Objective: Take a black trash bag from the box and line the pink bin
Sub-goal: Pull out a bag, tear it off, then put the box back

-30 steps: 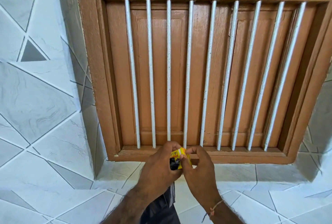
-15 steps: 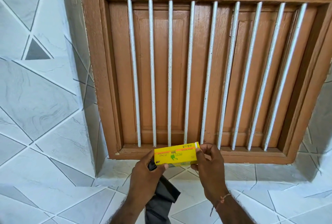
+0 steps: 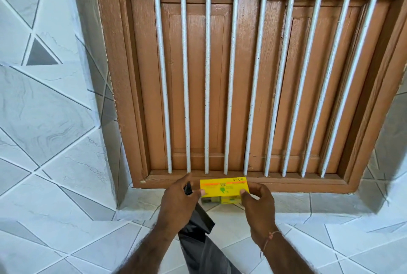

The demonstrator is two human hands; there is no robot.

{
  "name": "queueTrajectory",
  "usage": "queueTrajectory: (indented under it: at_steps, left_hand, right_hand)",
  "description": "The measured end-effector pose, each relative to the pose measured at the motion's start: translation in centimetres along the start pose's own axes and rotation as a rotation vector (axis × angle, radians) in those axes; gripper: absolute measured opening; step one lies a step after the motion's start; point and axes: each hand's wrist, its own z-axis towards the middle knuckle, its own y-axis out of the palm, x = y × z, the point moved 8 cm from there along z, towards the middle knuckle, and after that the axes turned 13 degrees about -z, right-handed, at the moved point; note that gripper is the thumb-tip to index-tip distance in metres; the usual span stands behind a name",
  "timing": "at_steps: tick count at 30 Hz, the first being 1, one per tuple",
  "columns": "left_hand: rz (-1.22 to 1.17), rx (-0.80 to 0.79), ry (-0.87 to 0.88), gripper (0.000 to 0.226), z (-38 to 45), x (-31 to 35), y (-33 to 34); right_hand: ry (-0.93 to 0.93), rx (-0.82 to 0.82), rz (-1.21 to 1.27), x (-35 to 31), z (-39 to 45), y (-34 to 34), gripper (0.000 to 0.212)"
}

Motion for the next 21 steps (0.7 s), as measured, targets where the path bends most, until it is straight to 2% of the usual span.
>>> queueTrajectory:
  at_steps: [2, 3, 5, 7, 10, 11, 13, 14, 15, 17, 18, 19, 21]
  left_hand:
    - [-0.029, 0.09, -0.041, 0.015, 0.1, -0.6, -1.1]
    - [-0.052, 0.123, -0.049, 0.012, 0.0, -0.8, -1.6]
    - [-0.118, 0.157, -0.072, 0.018, -0.3, -1.0, -2.3]
    - [-0.25, 0.22, -0.121, 0.019, -0.4, -0.9, -3.0]
    - [-0.543, 0.357, -0.179, 0.023, -0.6, -0.3, -4.1]
    - [-0.63, 0.388, -0.198, 0.024, -0.5, -0.2, -4.3]
    - [-0.77, 0.405, -0.254, 0.021, -0.1, -0.4, -4.1]
    - [-0.826, 0.4, -0.283, 0.019, 0.0, -0.2, -3.8]
    - [-0.87, 0.395, -0.308, 0.019, 0.0, 0.1, -3.6]
    - [-0.929, 0.399, -0.334, 0.02, 0.4, 1.1, -3.7]
    - [-0.946, 0.4, -0.343, 0.02, 0.7, 1.7, -4.0]
    - [-0.968, 0.401, -0.347, 0.019, 1.0, 2.4, -4.4]
    - [-1.04, 0.368, -0.312, 0.016, 1.9, 3.8, -5.6]
  right_hand:
    - [-0.007, 0.057, -0.161, 1.2, 1.5, -0.5, 0.014]
    - [-0.019, 0.058, -0.236, 1.7, 2.0, -0.4, 0.018]
    - [-0.065, 0.022, -0.369, 2.1, 2.8, 0.0, 0.023]
    - [-0.092, 0.032, -0.399, 1.4, 3.1, 0.5, 0.025]
    - [-0.243, 0.218, -0.311, -1.1, -0.2, -0.9, 0.044]
    - [-0.274, 0.131, -0.191, -2.3, -2.3, -0.1, 0.058]
    - [-0.229, -0.25, -0.04, -3.3, -6.9, 4.0, 0.085]
    - [-0.27, -0.533, -0.11, -3.9, -9.5, 6.7, 0.093]
    - [-0.407, -0.732, -0.243, -4.4, -12.1, 9.1, 0.093]
    - [-0.404, -1.128, -0.246, -0.7, -15.7, 12.6, 0.071]
    - [-0.311, -1.055, -0.304, 0.4, -15.2, 12.4, 0.061]
    - [-0.313, -0.766, -0.398, 0.7, -13.7, 11.5, 0.049]
    - [-0.182, -0.537, -0.421, 2.8, -13.2, 9.5, 0.018]
